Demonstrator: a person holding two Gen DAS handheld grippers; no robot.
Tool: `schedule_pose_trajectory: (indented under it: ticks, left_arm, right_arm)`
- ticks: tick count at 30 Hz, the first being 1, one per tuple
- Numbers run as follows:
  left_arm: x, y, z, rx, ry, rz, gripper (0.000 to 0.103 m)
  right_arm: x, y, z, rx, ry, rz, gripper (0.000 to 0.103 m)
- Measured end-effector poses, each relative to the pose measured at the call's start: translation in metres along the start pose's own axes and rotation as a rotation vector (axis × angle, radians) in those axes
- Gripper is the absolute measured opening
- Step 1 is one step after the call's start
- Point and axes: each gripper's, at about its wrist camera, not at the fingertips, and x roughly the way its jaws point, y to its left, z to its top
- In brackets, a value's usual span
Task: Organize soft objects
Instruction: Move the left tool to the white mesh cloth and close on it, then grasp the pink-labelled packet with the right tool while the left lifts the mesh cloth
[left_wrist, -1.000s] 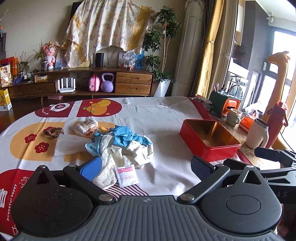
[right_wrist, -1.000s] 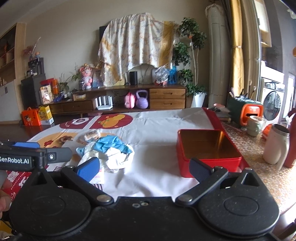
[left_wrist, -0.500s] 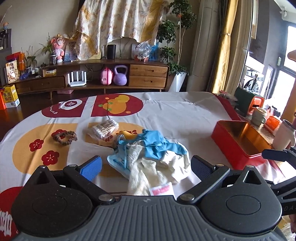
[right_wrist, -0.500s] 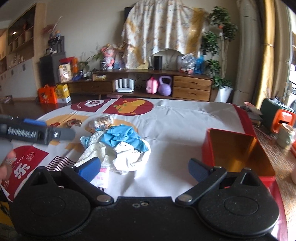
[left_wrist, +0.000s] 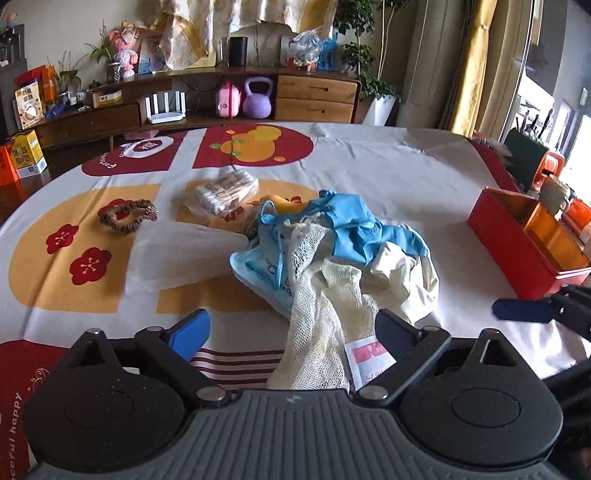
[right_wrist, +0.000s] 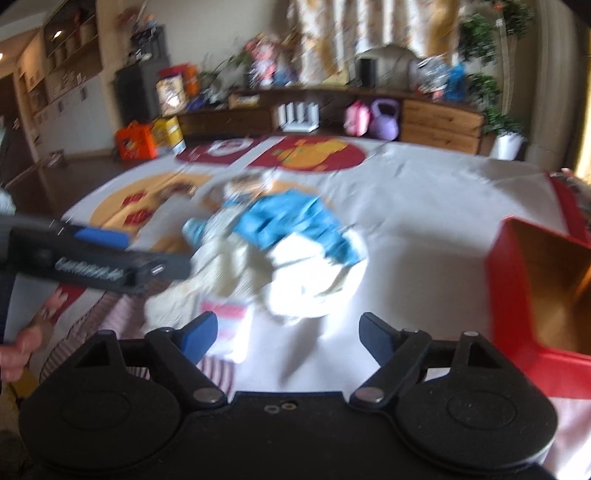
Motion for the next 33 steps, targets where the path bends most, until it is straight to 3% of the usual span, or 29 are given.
schedule_pose_trajectory:
  ticks: [12, 16, 24, 29, 33]
  left_arm:
    - [0.034, -0.001, 0.003, -0.028, 0.06, -0.056, 0.058]
    - [0.039, 0.0, 0.003, -0.047, 0.075, -0.093, 0.047]
    - [0.045, 0.002, 0.0, -0.071, 0.091, -0.119, 0.026]
    - [0.041, -0.002, 0.0, -0.054, 0.085, -0.121, 0.013]
    - [0.034, -0.005, 0.0, -0.045, 0.074, -0.12, 0.009]
  right_arm:
    - [0.043, 0.036, -0.012, -0.065, 0.072, 0.071, 0.073]
    - [0.052, 0.04, -0.011, -0.06, 0.072, 0.067, 0.07]
    - [0.062, 0.044, -0.012, -0.057, 0.082, 0.047, 0.049]
    - [0.063, 0.044, -0.012, -0.052, 0.077, 0.038, 0.047]
    - [0.059, 0.042, -0.014, -0.053, 0.075, 0.03, 0.042]
